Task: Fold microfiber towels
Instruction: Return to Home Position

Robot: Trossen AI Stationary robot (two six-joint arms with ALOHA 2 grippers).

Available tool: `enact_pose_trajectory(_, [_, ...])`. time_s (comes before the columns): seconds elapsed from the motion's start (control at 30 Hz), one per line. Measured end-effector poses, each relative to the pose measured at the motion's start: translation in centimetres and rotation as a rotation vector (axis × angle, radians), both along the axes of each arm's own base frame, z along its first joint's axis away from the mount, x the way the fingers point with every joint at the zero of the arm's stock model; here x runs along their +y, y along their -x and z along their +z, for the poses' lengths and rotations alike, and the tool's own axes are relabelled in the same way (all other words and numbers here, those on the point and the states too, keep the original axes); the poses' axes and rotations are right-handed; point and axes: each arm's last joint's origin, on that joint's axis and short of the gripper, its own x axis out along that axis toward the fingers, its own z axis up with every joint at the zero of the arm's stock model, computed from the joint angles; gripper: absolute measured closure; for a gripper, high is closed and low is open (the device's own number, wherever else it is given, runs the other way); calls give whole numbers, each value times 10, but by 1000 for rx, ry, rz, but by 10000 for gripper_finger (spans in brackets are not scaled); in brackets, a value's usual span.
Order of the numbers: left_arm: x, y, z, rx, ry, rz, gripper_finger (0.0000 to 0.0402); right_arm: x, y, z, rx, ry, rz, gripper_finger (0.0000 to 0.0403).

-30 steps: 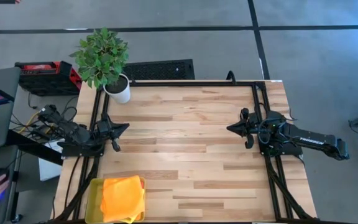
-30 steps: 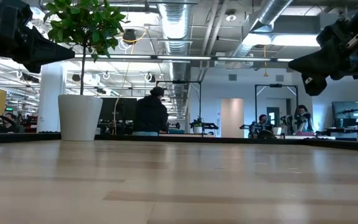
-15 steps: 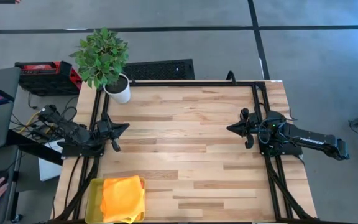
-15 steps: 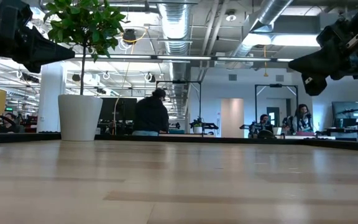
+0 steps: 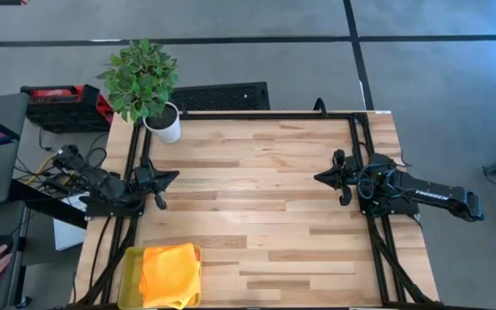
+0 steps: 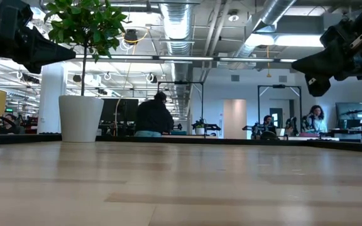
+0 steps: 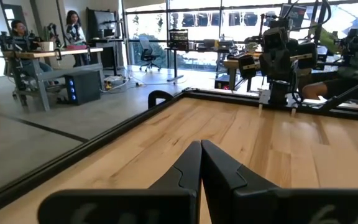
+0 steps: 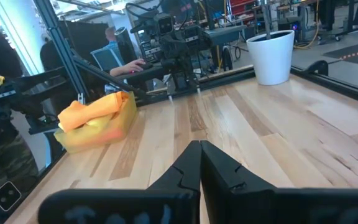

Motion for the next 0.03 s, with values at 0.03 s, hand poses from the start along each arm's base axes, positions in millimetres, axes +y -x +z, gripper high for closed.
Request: enact_pose_trajectory(0.03, [0, 0, 0, 0, 0, 0, 401, 0, 0, 0, 0, 0, 0, 374])
